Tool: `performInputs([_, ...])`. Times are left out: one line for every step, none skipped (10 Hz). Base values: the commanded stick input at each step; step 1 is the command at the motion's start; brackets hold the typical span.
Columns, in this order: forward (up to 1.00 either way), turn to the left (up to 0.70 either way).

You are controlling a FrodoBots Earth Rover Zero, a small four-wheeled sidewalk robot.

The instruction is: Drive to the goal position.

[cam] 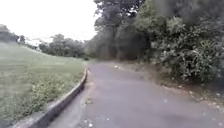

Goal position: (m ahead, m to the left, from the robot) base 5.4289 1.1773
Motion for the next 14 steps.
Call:
performInputs([0.68,-0.16])
performInputs([0.67,-0.23])
performInputs([0.66,-0.3])
performInputs([0.66,-0.33])
performInputs([0.66,-0.33])
performInputs([0.66,-0.33])
performInputs([0.66,-0.29])
performInputs([0.67,-0.16])
performInputs([0.67,-0.04])
performInputs([0.67,0.0])
performInputs([0.67,0.0])
performInputs([0.67,0.0])
performInputs([0.67,0.0])
performInputs([0.67,0.0])
